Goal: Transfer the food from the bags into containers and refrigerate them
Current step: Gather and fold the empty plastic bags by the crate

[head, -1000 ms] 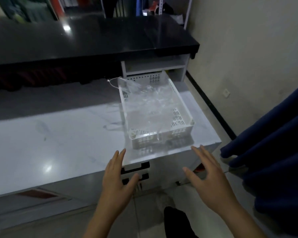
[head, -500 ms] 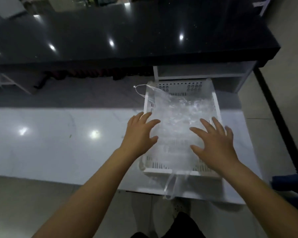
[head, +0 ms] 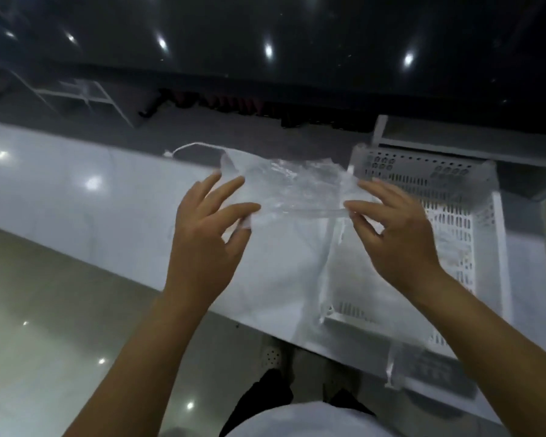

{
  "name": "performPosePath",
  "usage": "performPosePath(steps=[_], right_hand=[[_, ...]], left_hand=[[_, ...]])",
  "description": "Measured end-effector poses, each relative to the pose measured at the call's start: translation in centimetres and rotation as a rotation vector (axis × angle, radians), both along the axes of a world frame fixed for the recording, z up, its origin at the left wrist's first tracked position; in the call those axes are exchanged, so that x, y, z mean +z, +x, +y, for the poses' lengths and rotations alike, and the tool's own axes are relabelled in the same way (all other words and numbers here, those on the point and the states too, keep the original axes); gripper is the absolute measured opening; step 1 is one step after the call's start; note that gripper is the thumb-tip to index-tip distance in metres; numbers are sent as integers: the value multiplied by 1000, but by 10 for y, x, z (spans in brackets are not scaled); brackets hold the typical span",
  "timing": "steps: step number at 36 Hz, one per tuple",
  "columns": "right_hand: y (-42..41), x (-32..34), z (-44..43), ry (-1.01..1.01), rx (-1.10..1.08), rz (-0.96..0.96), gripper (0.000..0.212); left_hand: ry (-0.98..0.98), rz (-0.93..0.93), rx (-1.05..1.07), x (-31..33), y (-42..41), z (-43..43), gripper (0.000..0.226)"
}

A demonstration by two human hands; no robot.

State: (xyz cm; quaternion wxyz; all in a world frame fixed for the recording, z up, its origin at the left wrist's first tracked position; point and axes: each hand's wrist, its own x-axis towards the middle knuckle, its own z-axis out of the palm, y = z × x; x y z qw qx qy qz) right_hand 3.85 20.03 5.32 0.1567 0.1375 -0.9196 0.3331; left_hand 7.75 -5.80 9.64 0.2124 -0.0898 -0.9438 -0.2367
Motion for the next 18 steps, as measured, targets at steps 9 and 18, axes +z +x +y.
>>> performPosePath(steps=[9,18], right_hand=[[-10,-32,-77,335,377,-80,18],[-1,-36,-62,597,391,-399,50]], left_hand=[[196,-234,58,-44,93,-58,42],[-75,-621,-12,-116,52,-45,64]])
